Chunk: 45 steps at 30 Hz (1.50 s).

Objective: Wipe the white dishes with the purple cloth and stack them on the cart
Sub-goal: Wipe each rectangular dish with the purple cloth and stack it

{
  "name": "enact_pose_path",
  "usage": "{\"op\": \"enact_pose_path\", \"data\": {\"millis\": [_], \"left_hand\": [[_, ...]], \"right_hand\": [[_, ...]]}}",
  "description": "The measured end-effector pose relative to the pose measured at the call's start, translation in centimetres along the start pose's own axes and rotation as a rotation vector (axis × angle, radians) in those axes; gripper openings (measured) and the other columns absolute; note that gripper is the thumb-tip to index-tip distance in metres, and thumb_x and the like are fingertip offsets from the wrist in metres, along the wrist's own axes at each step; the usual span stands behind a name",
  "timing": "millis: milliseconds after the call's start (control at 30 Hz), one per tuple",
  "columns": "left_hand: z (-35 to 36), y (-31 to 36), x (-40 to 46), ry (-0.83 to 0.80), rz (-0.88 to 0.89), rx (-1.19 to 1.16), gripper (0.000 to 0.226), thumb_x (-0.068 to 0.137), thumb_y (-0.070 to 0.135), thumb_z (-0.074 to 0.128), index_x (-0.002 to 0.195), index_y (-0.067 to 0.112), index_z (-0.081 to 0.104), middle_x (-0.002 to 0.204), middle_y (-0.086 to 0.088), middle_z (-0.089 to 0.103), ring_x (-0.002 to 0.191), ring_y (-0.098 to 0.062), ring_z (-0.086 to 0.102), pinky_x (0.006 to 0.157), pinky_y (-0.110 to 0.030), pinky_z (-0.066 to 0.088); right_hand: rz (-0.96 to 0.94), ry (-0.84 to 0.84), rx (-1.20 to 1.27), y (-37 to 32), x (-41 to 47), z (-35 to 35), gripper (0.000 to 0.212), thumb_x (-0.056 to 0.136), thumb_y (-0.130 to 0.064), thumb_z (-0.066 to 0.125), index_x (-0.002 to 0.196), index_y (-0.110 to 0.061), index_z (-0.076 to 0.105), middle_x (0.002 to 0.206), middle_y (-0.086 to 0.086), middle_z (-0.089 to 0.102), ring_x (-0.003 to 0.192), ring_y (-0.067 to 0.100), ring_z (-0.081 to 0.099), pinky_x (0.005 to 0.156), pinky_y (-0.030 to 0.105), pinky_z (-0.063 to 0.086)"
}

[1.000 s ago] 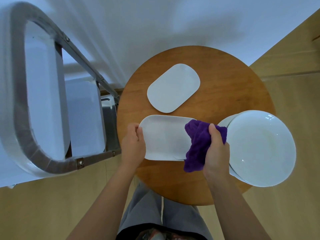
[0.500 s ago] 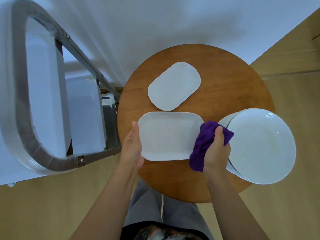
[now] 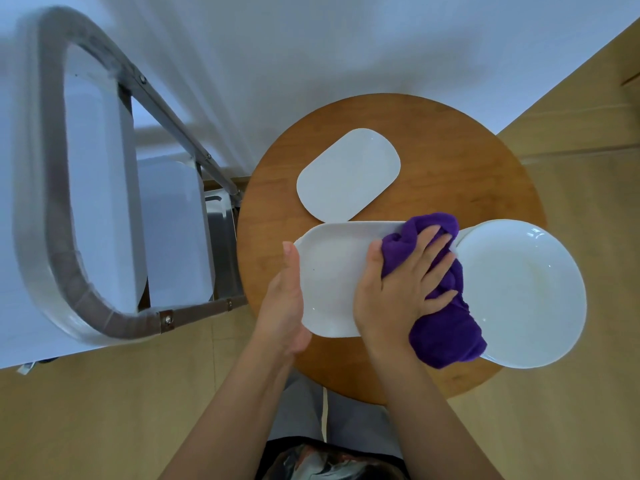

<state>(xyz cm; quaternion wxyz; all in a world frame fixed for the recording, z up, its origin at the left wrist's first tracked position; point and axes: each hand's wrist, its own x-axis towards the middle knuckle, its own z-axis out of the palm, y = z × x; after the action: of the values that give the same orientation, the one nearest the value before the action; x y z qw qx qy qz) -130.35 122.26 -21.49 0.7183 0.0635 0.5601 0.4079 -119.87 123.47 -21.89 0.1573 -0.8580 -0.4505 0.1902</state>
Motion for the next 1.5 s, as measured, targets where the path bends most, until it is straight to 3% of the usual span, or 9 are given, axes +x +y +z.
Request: {"op": "enact_pose_path", "data": {"millis": [233, 367, 533, 733, 1000, 1200, 1367, 1433, 1500], "left_hand": [[0.9, 1.0, -1.0, -0.043, 0.074, 0.055, 0.068, 0.072, 0.068, 0.041, 0.119, 0.024, 0.061, 0.109, -0.009, 0.070, 0.103, -0.026, 0.067, 0.091, -0.046, 0.053], [-0.1, 1.0, -1.6, -0.036, 0.138, 0.063, 0.046, 0.081, 0.065, 0.041, 0.087, 0.035, 0.075, 0.096, -0.002, 0.075, 0.092, -0.016, 0.071, 0.073, -0.027, 0.057], [-1.3, 1.8, -2.1, -0.027, 0.099, -0.108, 0.057, 0.081, 0.062, 0.047, 0.115, 0.019, 0.064, 0.110, -0.010, 0.071, 0.102, -0.023, 0.068, 0.073, -0.030, 0.058], [-2.1, 3.3, -1.7, 0.090, 0.143, -0.084, 0.063, 0.070, 0.065, 0.050, 0.108, 0.017, 0.062, 0.092, -0.008, 0.075, 0.083, -0.020, 0.072, 0.058, -0.030, 0.057], [-3.4, 4.0, -1.5, -0.043, 0.025, -0.122, 0.062, 0.074, 0.067, 0.041, 0.116, 0.024, 0.058, 0.103, -0.007, 0.072, 0.093, -0.024, 0.070, 0.065, -0.034, 0.059], [-3.8, 4.3, -1.6, 0.096, 0.030, -0.037, 0.049, 0.089, 0.064, 0.032, 0.096, 0.030, 0.066, 0.089, -0.001, 0.075, 0.080, -0.021, 0.073, 0.061, -0.035, 0.058], [-2.6, 3.5, -2.2, 0.135, 0.075, 0.110, 0.045, 0.080, 0.068, 0.038, 0.077, 0.041, 0.074, 0.092, 0.003, 0.075, 0.089, -0.020, 0.071, 0.082, -0.045, 0.056], [-1.9, 3.4, -2.6, 0.078, 0.089, 0.105, 0.044, 0.075, 0.069, 0.038, 0.078, 0.043, 0.074, 0.095, 0.003, 0.074, 0.091, -0.020, 0.071, 0.085, -0.046, 0.055], [-1.4, 3.6, -2.9, -0.005, 0.110, 0.098, 0.044, 0.075, 0.069, 0.038, 0.082, 0.043, 0.073, 0.097, 0.000, 0.074, 0.093, -0.022, 0.071, 0.082, -0.045, 0.057]], "right_hand": [[-0.323, 0.063, 0.051, -2.0, -2.9, -0.3, 0.060, 0.092, -0.043, 0.029, 0.144, -0.015, 0.028, 0.144, 0.014, 0.042, 0.133, 0.037, 0.037, 0.102, 0.061, 0.024], [-0.565, -0.070, 0.094, -2.6, -4.7, -0.2, 0.053, 0.093, -0.044, 0.026, 0.142, -0.023, 0.027, 0.145, 0.004, 0.043, 0.137, 0.027, 0.033, 0.108, 0.056, 0.018], [-0.692, -0.312, 0.287, -2.4, -4.7, -1.4, 0.053, 0.092, -0.046, 0.029, 0.141, -0.028, 0.038, 0.146, -0.007, 0.041, 0.140, 0.007, 0.015, 0.115, 0.046, -0.001], [-0.938, -0.521, 0.326, -0.6, -3.7, -2.8, 0.046, 0.088, -0.043, 0.038, 0.121, -0.021, 0.063, 0.132, -0.007, 0.056, 0.136, 0.002, 0.027, 0.115, 0.035, -0.004], [-1.032, -0.573, 0.302, 2.3, -1.6, -3.6, 0.039, 0.086, -0.041, 0.045, 0.105, -0.017, 0.071, 0.114, -0.009, 0.067, 0.123, 0.002, 0.049, 0.116, 0.038, 0.011], [-0.845, -0.490, 0.336, 4.0, 0.4, -5.2, 0.034, 0.078, -0.038, 0.049, 0.081, -0.012, 0.070, 0.086, -0.003, 0.072, 0.092, 0.005, 0.059, 0.101, 0.029, 0.035], [0.038, -0.265, 0.946, 0.7, 0.6, -6.0, 0.041, 0.075, -0.039, 0.049, 0.097, -0.007, 0.061, 0.067, -0.014, 0.062, 0.073, 0.002, 0.062, 0.052, 0.007, 0.044], [0.047, -0.187, 0.911, -1.1, 0.2, -5.6, 0.048, 0.077, -0.048, 0.045, 0.106, -0.012, 0.061, 0.074, -0.017, 0.062, 0.073, -0.008, 0.059, 0.054, 0.005, 0.043], [-0.070, -0.246, 0.691, -2.7, -1.0, -4.6, 0.052, 0.079, -0.054, 0.041, 0.121, -0.026, 0.053, 0.109, -0.013, 0.061, 0.103, -0.004, 0.054, 0.084, 0.023, 0.047]]}}
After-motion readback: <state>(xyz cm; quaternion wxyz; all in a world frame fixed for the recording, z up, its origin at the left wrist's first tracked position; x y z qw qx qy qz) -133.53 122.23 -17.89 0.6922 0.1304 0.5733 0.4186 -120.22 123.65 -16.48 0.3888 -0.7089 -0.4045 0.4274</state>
